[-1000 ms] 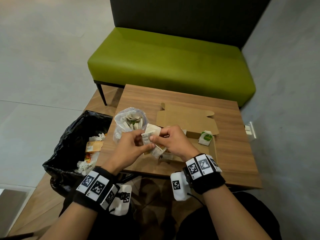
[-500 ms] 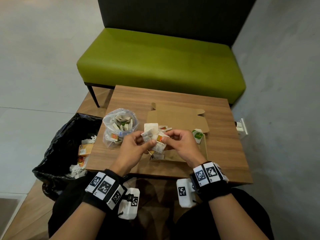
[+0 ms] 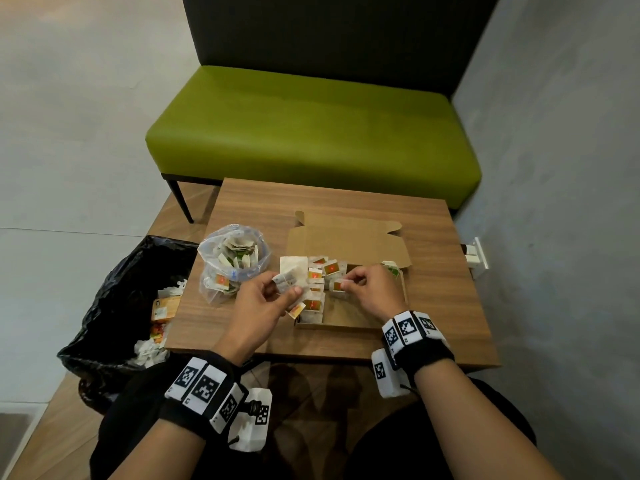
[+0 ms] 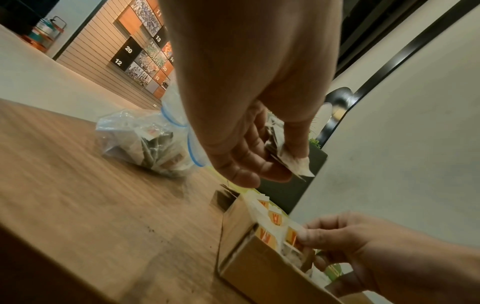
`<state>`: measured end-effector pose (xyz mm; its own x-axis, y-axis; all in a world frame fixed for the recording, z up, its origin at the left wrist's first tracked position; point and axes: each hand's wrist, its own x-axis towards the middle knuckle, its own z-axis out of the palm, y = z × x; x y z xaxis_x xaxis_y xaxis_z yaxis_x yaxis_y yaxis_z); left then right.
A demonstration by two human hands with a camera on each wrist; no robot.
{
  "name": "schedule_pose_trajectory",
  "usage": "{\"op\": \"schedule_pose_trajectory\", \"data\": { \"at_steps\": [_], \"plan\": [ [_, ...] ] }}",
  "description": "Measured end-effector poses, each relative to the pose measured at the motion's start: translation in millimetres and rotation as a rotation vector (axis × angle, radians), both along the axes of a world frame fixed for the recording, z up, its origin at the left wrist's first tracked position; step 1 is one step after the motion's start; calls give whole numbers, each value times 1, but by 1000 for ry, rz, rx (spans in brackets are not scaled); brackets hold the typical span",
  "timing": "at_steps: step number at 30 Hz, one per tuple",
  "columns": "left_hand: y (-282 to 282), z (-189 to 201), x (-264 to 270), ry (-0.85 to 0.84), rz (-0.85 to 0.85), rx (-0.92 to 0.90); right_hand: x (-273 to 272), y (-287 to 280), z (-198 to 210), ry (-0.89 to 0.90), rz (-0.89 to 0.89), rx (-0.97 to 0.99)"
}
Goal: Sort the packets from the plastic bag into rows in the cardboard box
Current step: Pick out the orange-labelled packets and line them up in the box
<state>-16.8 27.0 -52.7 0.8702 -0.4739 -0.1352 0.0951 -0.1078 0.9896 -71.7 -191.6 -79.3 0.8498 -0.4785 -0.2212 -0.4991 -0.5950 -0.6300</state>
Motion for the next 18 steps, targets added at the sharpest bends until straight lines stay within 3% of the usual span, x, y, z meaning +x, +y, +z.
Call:
{"op": "schedule_pose_trajectory", "data": {
  "at_steps": [18],
  "plan": [
    [6, -12, -1, 14, -65, 0, 15, 13, -6, -66, -181, -161]
  ]
}}
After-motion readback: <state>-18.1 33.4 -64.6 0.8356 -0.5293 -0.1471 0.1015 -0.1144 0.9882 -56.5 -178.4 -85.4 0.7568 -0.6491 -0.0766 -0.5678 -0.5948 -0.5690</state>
